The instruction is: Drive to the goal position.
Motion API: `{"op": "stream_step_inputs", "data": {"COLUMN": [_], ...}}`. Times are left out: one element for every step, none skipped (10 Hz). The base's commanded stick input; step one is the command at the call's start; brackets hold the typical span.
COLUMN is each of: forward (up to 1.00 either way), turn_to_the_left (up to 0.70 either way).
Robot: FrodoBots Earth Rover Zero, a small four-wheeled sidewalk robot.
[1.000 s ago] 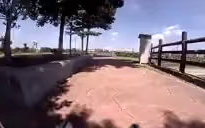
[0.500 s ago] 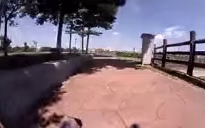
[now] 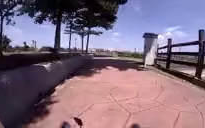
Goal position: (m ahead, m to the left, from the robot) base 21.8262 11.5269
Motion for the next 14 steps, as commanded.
{"op": "stream_step_inputs", "data": {"forward": [0.70, 0.70, 0.70, 0.70, 0.70, 0.70, 0.70, 0.70, 0.70, 0.70, 0.70, 0.70, 0.70, 0.70], "turn_to_the_left": [0.00, 0.00, 0.00, 0.00, 0.00, 0.00, 0.00, 0.00, 0.00, 0.00, 0.00, 0.00, 0.00, 0.00]}}
